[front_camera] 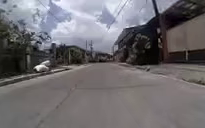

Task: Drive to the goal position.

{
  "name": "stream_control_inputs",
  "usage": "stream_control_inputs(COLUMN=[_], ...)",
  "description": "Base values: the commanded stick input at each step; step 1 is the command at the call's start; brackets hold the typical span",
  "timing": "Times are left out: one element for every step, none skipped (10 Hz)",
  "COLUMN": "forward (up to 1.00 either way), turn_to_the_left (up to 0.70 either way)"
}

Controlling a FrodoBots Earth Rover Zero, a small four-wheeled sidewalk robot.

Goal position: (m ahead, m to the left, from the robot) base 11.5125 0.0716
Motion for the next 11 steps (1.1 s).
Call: stream_control_inputs(forward=[1.00, 1.00, 1.00, 1.00, 1.00, 1.00, 1.00, 1.00, 1.00, 1.00, 1.00], turn_to_the_left=[0.00, 0.00, 0.00, 0.00, 0.00, -0.02, 0.00, 0.00, 0.00, -0.13, -0.31])
